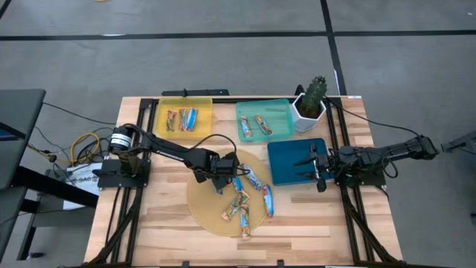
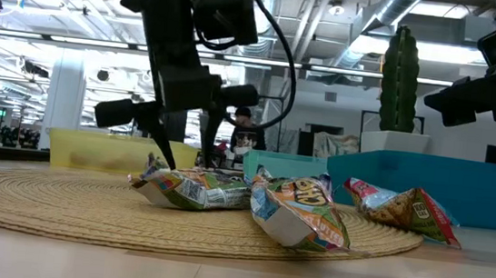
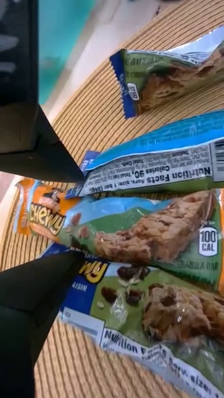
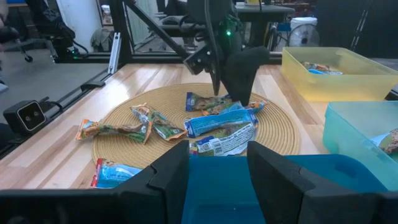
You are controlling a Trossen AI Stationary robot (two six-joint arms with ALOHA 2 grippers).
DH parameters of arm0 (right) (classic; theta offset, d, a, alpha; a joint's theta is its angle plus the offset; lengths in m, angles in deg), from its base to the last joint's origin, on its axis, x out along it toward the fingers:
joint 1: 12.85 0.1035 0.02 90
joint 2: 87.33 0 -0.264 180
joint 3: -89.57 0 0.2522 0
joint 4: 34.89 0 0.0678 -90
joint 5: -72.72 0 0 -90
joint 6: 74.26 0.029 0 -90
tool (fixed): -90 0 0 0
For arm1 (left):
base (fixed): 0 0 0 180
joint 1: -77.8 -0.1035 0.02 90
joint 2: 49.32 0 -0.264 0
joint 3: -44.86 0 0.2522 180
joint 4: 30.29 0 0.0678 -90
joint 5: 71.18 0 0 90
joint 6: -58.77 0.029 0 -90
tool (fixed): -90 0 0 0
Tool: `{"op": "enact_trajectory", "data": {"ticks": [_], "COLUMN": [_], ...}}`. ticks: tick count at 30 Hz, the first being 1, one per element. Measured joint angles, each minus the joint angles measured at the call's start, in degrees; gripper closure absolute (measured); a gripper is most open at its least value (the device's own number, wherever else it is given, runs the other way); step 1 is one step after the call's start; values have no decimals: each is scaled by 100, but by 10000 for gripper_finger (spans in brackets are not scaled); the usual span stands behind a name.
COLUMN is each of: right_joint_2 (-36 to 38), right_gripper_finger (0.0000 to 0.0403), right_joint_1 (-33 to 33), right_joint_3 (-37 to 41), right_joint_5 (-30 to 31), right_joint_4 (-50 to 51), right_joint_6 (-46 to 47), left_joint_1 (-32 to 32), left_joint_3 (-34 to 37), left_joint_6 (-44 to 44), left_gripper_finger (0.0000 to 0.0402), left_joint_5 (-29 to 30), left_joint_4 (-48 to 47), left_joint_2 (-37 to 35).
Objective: Pick and place Granola Bars by type
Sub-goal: Put the orange granola bar into the green bin
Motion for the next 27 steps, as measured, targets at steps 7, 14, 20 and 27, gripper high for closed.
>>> {"op": "enact_trajectory", "data": {"ticks": [7,14,20,27], "right_joint_2": [0,0,0,0], "right_gripper_finger": [249,249,249,249], "right_joint_1": [1,-1,1,1], "right_joint_3": [-2,-1,0,-2], "right_joint_5": [0,0,0,0], "right_joint_4": [0,2,2,1], "right_joint_6": [0,0,-2,0], "left_joint_1": [0,0,0,0], "left_joint_3": [6,6,6,6], "left_joint_6": [49,122,120,70], "left_gripper_finger": [214,214,214,214], "left_joint_5": [98,-27,-177,-253], "left_joint_4": [10,13,13,13], "left_joint_2": [0,-1,0,0]}}
